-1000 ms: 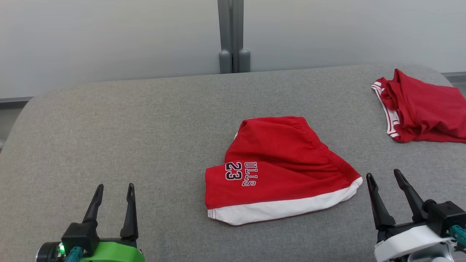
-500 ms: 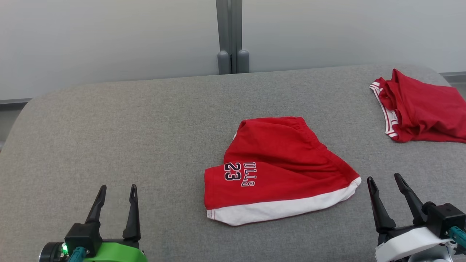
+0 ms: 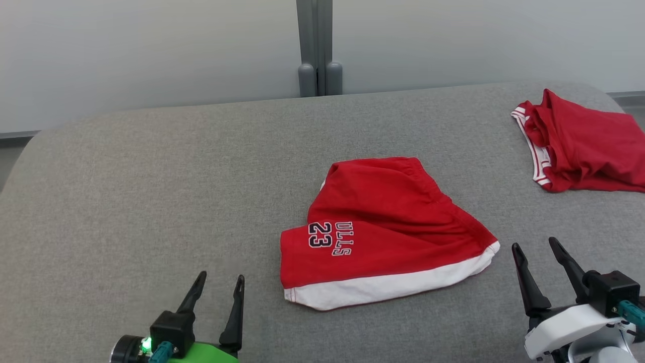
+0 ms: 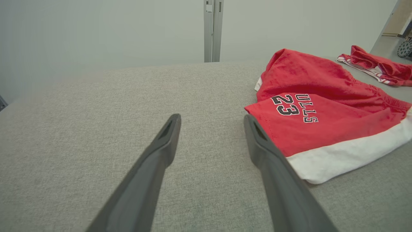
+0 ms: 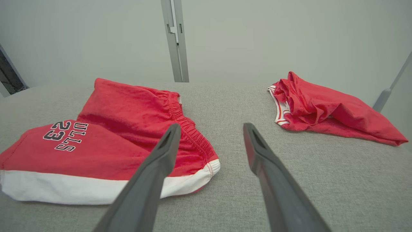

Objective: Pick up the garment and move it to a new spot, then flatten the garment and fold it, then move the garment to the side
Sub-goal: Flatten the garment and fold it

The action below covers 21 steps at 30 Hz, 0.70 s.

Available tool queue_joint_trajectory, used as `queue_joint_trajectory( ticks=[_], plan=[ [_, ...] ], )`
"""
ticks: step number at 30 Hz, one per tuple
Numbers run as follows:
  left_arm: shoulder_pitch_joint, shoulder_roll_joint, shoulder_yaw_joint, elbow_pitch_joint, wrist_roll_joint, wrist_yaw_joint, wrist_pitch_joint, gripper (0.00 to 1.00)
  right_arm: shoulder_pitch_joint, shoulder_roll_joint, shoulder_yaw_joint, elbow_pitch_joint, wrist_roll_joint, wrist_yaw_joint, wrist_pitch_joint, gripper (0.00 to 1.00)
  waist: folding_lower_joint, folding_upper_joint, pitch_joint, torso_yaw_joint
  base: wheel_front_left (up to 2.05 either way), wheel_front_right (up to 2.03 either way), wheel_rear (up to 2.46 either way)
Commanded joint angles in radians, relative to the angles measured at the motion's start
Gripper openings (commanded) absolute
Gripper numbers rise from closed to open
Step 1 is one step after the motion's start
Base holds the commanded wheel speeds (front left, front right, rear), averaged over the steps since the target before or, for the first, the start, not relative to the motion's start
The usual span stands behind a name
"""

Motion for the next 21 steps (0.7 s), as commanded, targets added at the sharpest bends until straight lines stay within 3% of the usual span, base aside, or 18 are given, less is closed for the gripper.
queue_joint_trajectory(
  ticks=[1, 13, 17, 21],
  plan=[
    [-0.023, 0.002, -0.008, 0.011, -0.012, -0.004, 0.0, 1.0, -0.024, -0.007, 0.005, 0.015, 0.001, -0.002, -0.004, 1.0, 0.0, 0.0, 0.01, -0.002, 0.0, 0.0, 0.0],
    [-0.099, -0.001, -0.165, 0.139, -0.039, -0.007, 0.001, 1.0, -0.169, -0.045, 0.091, 0.22, 0.026, -0.002, -0.009, 1.0, 0.0, 0.0, 0.096, -0.013, 0.0, 0.0, 0.0],
    [-0.159, 0.0, -0.296, 0.214, -0.079, -0.007, 0.001, 1.0, -0.27, -0.065, 0.168, 0.346, 0.071, -0.002, -0.012, 1.0, 0.0, 0.0, 0.143, -0.008, 0.0, 0.0, 0.0],
    [-0.193, 0.0, -0.32, 0.244, -0.103, -0.006, 0.001, 1.0, -0.307, -0.069, 0.201, 0.381, 0.092, -0.002, -0.012, 1.0, 0.0, 0.0, 0.161, -0.007, 0.0, 0.0, 0.0]
  ],
)
